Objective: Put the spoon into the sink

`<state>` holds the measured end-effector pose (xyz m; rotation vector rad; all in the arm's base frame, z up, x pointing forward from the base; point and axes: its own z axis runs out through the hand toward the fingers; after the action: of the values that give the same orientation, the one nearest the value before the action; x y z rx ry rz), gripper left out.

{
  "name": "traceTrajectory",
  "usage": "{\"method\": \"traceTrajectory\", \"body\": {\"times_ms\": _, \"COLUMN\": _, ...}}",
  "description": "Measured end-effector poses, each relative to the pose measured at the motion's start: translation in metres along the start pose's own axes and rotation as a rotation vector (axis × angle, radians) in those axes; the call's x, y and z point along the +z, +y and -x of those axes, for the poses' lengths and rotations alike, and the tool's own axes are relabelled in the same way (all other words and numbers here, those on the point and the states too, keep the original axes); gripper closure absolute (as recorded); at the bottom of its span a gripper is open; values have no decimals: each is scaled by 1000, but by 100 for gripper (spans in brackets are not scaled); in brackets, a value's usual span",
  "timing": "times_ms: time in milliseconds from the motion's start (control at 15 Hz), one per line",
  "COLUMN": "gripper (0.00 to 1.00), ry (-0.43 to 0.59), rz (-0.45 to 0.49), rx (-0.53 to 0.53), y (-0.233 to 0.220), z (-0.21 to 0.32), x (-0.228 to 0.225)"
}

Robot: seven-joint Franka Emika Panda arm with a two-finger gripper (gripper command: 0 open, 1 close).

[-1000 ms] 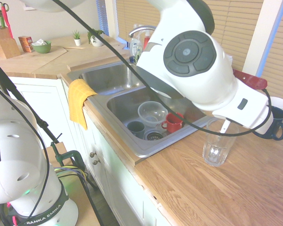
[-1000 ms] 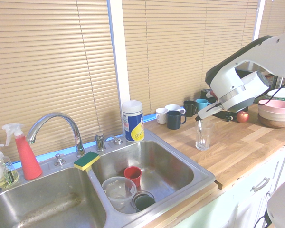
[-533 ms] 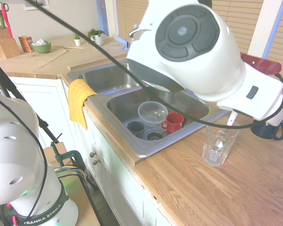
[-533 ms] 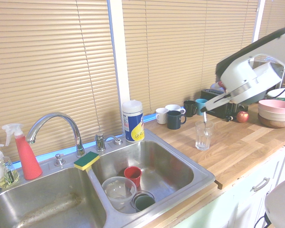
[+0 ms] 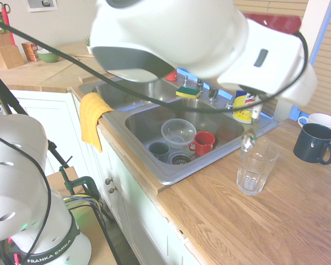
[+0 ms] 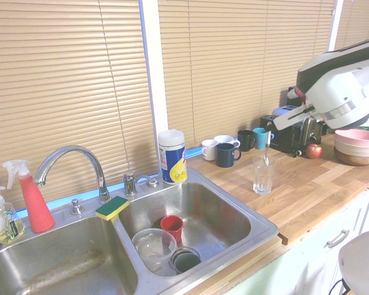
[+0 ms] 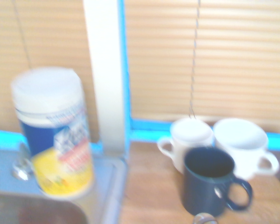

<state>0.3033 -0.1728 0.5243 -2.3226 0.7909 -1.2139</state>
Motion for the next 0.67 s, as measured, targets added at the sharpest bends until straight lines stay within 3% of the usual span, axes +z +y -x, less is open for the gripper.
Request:
{"method": "traceTrajectory", "body": {"times_ms": 333, "gripper": 100, "ry": -19, "rz": 3, "rx": -51, "y": -33, "z": 9, "x": -5}}
{"method": "traceTrajectory", "body": {"times_ms": 667, "gripper": 100, "ry": -58, "rz": 51, "rx": -206, "y": -135, "z": 75, "x": 40}}
